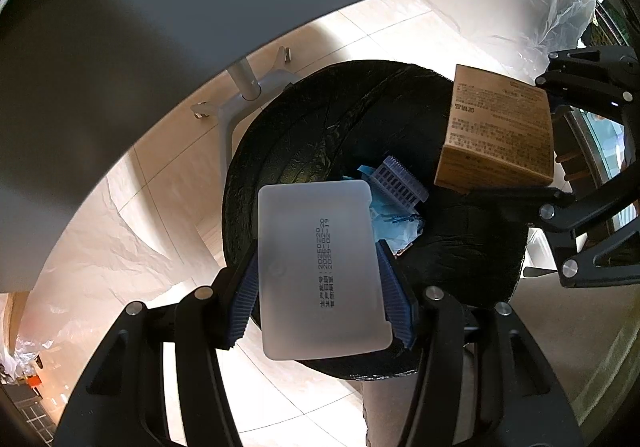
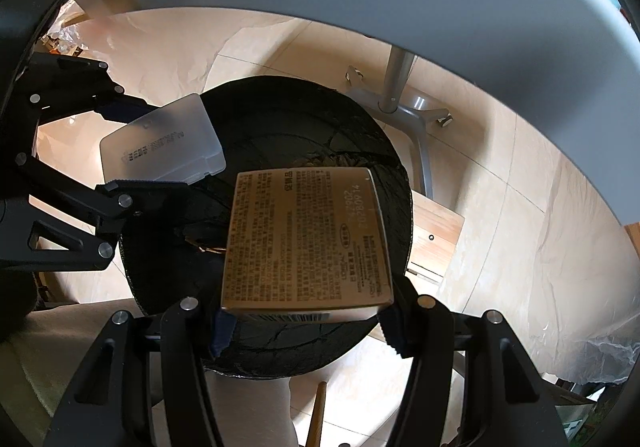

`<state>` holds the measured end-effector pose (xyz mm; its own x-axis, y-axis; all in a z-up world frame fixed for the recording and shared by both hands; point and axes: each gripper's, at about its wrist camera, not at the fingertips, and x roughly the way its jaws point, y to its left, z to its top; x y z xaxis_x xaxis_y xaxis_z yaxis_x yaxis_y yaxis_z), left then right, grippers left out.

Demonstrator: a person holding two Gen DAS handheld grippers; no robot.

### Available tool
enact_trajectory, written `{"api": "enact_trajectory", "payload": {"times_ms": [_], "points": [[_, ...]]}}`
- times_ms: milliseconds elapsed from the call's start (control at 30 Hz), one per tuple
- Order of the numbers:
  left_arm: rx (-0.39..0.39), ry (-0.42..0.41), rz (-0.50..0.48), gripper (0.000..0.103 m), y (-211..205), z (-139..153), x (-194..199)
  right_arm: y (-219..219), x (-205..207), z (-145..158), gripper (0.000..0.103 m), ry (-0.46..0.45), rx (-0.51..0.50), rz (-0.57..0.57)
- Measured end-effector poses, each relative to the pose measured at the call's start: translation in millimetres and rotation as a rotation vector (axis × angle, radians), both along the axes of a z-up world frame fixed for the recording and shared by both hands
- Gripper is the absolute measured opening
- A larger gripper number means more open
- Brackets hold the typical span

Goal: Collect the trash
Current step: 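Open both grippers to drop the clear box and brown box into the bin, then move both tools back over the table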

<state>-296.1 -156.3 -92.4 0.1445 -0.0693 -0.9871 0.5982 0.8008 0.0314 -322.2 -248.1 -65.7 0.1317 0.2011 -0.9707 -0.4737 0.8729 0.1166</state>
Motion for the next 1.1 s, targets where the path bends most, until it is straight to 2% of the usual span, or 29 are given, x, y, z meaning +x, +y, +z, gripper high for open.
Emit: {"api": "enact_trajectory", "payload": {"times_ms": [233,300,333,367,400,500,667,767,833,867,900,967,1033,1100], "points": [[0.001,-0.012,-0.019,0.056,-0.5,1.6,2.0,1.8,1.4,0.6,0.058,0.003,-0.006,-0.012],[-0.026,-0.045,-0.03,0.057,-0.2,8.5,0.3,0.2,2.3,3.0,0.058,-0.008,0.005,-0.021],[-0.037,-0.062,-0.031,0.061,0.3,12.5,0.1,-0.7,2.1,5.1,0.061,-0.012,0.014,-0.027],[-0.057,-0.09,-0.026,0.072,1.4,19.2,-0.2,-2.4,2.2,8.8,0.066,-0.017,0.027,-0.039],[-0.071,-0.103,-0.018,0.08,2.8,23.5,-0.1,-4.1,1.5,10.8,0.077,-0.023,0.032,-0.048],[-0.113,-0.102,0.008,0.081,9.2,34.3,0.1,-10.3,0.2,24.2,0.078,-0.034,0.061,-0.073],[-0.195,-0.13,0.032,0.08,24.8,71.1,-7.4,-20.8,-7.7,67.5,0.078,-0.125,0.081,-0.075],[-0.286,-0.194,0.036,0.081,37.9,116.1,-9.8,-27.4,-10.4,108.0,0.085,-0.219,0.119,-0.089],[-0.321,-0.259,0.061,0.087,46.0,140.6,-2.3,-29.3,-5.8,127.6,0.093,-0.275,0.14,-0.112],[-0.327,-0.308,0.092,0.096,53.7,155.5,5.0,-29.2,-0.1,135.6,0.093,-0.296,0.152,-0.125],[-0.326,-0.35,0.126,0.099,59.7,165.0,13.2,-28.7,9.2,142.0,0.094,-0.309,0.164,-0.14],[-0.336,-0.408,0.216,0.099,76.7,180.8,39.2,-24.6,23.5,147.8,0.094,-0.317,0.189,-0.169],[-0.355,-0.419,0.272,0.099,88.5,184.7,62.3,-21.7,40.4,149.5,0.094,-0.31,0.211,-0.2],[-0.343,-0.416,0.322,0.099,100.9,186.0,91.7,-13.9,58.4,147.9,0.094,-0.305,0.237,-0.221]]}}
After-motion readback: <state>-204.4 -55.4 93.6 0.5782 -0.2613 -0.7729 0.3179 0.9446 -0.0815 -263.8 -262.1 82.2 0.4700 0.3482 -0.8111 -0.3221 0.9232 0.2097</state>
